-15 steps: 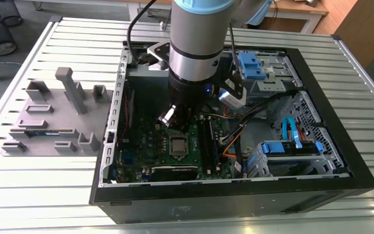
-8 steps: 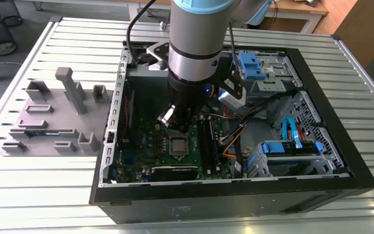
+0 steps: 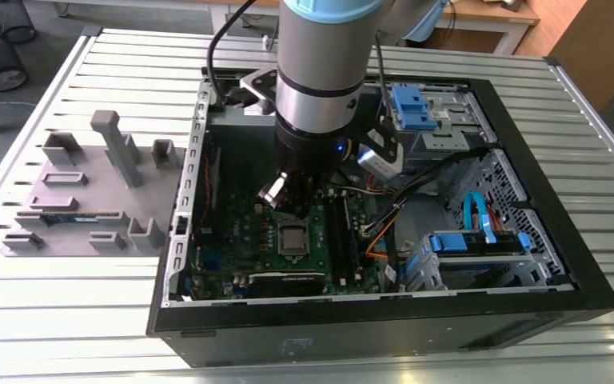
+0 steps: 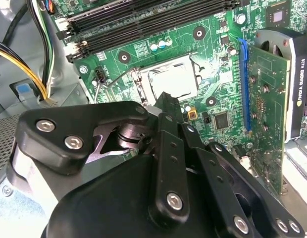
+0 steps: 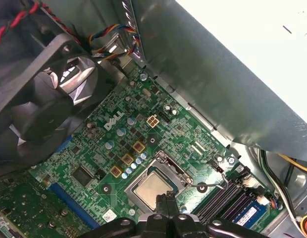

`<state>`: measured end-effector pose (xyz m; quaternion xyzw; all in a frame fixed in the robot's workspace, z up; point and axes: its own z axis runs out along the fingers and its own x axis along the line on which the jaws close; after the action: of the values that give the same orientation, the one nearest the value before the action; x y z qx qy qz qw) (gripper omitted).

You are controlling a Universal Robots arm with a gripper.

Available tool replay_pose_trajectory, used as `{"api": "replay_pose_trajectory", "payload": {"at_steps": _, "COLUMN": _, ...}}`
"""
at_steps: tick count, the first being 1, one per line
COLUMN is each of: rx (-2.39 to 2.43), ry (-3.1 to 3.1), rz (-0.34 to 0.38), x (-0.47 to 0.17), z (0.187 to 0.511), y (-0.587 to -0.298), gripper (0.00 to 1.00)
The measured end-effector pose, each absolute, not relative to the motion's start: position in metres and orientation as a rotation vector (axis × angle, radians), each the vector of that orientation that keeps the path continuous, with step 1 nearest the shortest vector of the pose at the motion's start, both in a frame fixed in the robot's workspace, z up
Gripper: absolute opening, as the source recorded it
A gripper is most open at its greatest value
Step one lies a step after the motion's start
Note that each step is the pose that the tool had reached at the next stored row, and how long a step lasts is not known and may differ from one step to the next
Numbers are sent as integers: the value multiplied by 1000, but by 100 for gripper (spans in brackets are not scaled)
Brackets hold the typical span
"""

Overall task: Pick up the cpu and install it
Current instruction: 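Install the first cpu locking lever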

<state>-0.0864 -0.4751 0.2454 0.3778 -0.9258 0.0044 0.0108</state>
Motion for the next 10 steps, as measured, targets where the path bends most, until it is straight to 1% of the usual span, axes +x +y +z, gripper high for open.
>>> {"api": "replay_pose_trajectory", "payload": {"at_steps": 6, "rx": 1188, "ry": -2895, "rz": -2, "x": -86, "z": 249, "y": -475, "gripper": 11}}
{"api": "replay_pose_trajectory", "payload": {"at_steps": 10, "rx": 1193, "ry": -2903, "rz": -26, "x": -86, "z": 250, "y": -475, "gripper": 11}}
